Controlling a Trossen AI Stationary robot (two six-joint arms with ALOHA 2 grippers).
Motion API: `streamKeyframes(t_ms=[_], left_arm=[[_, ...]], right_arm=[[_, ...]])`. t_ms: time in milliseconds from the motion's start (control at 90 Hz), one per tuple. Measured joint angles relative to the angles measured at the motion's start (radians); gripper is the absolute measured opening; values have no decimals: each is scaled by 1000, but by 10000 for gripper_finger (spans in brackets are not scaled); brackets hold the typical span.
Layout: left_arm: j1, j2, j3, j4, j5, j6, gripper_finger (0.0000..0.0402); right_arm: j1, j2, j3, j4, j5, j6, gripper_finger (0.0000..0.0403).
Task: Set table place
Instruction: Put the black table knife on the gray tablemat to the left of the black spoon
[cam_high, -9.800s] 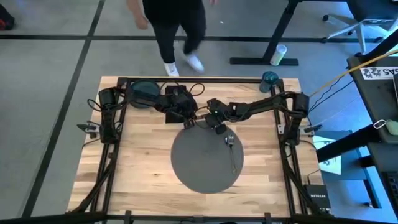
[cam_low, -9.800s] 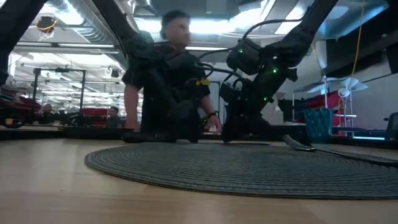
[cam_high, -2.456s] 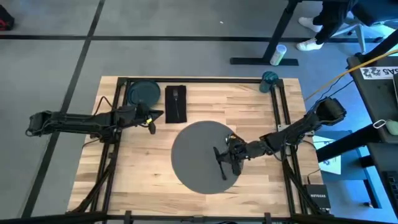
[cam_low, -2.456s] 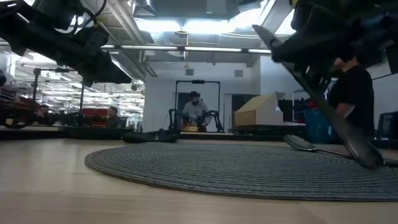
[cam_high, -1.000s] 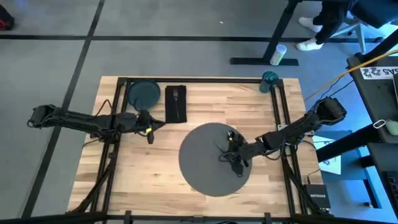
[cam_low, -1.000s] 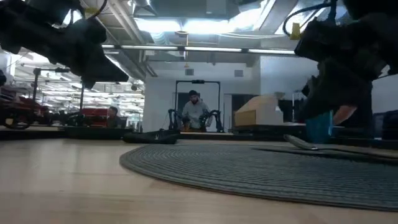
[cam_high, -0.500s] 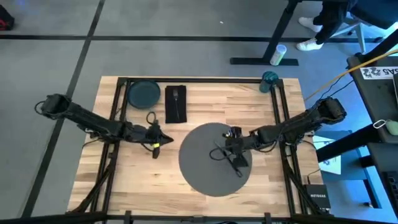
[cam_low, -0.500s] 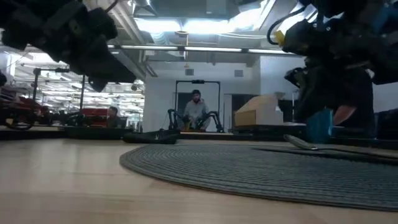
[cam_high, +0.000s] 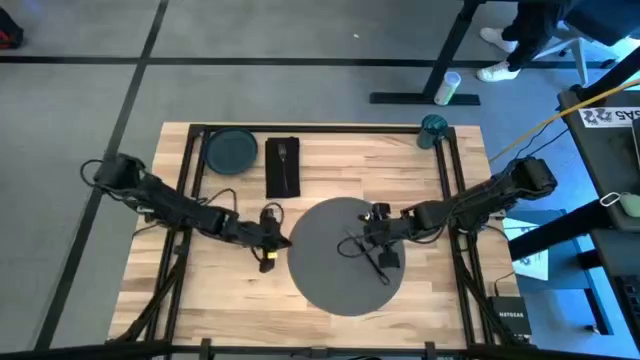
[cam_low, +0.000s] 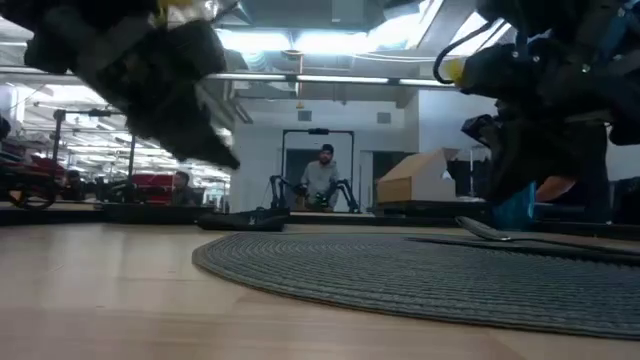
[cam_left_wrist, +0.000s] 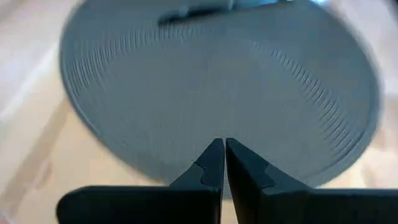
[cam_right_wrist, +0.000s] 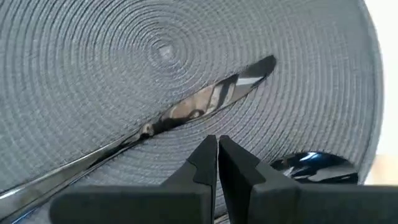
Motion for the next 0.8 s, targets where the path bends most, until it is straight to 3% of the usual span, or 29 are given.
streamKeyframes(t_ms=[311, 800], left_arm=[[16, 197, 58, 7, 1, -19, 0], [179, 212, 59, -102, -120, 73, 0]], right_arm=[[0, 0, 0, 27, -17, -1, 0], [-39, 40, 2, 150, 55, -106, 0]])
